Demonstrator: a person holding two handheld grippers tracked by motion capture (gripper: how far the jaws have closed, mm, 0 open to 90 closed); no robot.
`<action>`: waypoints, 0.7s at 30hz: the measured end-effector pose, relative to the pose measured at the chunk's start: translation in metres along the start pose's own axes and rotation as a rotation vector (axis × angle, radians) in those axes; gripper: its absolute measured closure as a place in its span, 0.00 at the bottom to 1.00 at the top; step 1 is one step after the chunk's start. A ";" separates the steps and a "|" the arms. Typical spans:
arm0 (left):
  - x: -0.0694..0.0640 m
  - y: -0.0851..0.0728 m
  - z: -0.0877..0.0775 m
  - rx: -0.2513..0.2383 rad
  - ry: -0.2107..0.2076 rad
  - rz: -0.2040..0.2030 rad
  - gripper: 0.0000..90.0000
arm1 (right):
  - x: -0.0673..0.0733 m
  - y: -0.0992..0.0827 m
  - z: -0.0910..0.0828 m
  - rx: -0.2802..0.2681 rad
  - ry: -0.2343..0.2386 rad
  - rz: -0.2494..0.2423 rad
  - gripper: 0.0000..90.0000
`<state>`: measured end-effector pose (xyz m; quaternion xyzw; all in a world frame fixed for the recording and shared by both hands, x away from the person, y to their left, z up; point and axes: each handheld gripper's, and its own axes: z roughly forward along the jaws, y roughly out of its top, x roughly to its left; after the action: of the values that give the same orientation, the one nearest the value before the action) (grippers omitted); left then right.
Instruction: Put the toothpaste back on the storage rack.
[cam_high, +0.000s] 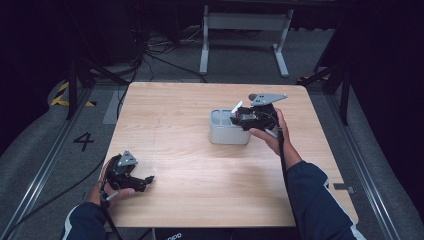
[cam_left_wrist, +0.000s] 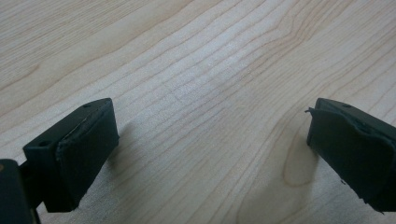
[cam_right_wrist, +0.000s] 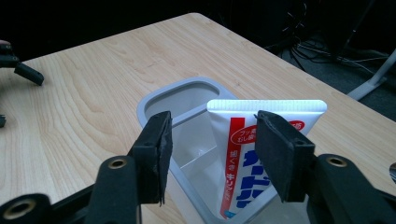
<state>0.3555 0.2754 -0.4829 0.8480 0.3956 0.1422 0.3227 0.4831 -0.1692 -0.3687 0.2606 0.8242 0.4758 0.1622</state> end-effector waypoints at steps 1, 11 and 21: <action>0.000 0.000 0.000 0.000 0.000 0.000 0.03 | 0.000 0.000 0.000 0.000 0.000 0.000 0.52; 0.000 0.000 0.000 0.000 0.002 0.001 0.03 | 0.010 -0.001 -0.017 0.011 -0.017 -0.051 0.52; 0.000 0.000 0.000 -0.001 0.004 -0.003 0.03 | 0.020 -0.006 -0.032 0.043 -0.038 -0.114 0.52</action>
<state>0.3551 0.2752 -0.4829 0.8469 0.3975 0.1437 0.3225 0.4485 -0.1825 -0.3585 0.2255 0.8445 0.4432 0.1989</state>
